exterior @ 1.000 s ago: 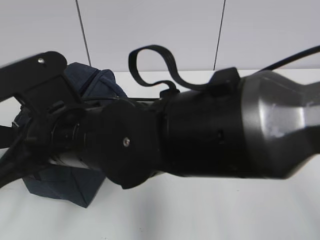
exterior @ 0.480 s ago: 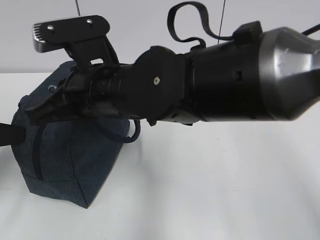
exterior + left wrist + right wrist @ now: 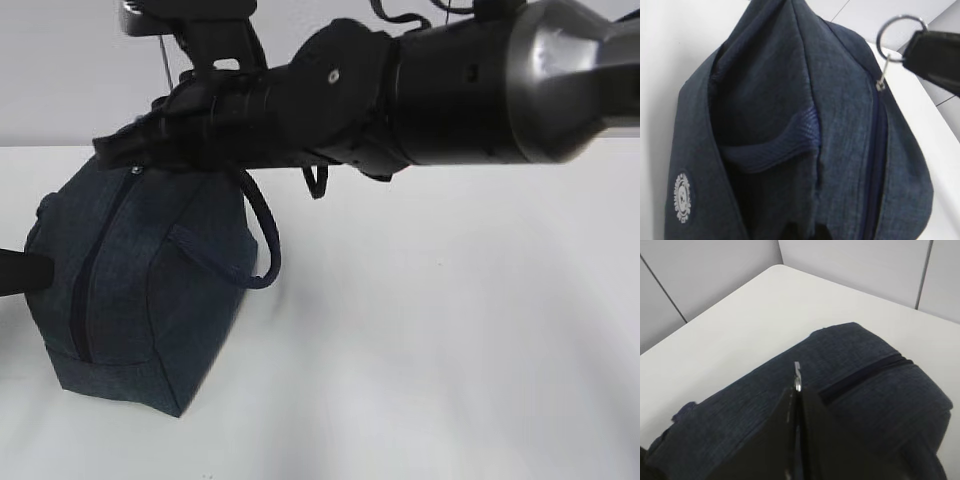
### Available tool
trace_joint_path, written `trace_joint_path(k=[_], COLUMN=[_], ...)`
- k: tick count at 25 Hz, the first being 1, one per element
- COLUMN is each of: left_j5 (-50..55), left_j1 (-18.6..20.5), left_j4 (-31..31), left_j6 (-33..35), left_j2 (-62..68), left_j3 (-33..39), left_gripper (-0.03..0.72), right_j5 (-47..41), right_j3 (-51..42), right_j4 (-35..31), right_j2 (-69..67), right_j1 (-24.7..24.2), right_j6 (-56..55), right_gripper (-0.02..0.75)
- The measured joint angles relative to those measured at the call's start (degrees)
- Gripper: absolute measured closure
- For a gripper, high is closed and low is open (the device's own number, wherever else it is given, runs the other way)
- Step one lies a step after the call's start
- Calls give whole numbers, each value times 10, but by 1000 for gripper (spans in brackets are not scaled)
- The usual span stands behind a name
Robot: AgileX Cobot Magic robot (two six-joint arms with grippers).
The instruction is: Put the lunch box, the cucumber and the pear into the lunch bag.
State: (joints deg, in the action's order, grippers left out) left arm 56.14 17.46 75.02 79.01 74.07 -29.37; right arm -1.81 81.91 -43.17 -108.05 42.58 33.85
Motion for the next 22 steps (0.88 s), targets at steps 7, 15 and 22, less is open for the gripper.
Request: trace_joint_path(k=[7, 15, 22], left_j5=[2, 3, 3], left_j1=[0, 0, 0], left_j4=[-1, -5, -8], left_j6=[0, 0, 0], left_j2=[0, 0, 0], left_j3=[0, 0, 0], left_gripper=[685, 685, 685], right_j5=[-53, -143, -197], right_j3=[28, 81, 123], right_j4=[-14, -40, -153], right_j2=[-7, -44, -75], right_j1=[-36, -103, -130], right_j6=[0, 13, 125], right_gripper=[738, 738, 738])
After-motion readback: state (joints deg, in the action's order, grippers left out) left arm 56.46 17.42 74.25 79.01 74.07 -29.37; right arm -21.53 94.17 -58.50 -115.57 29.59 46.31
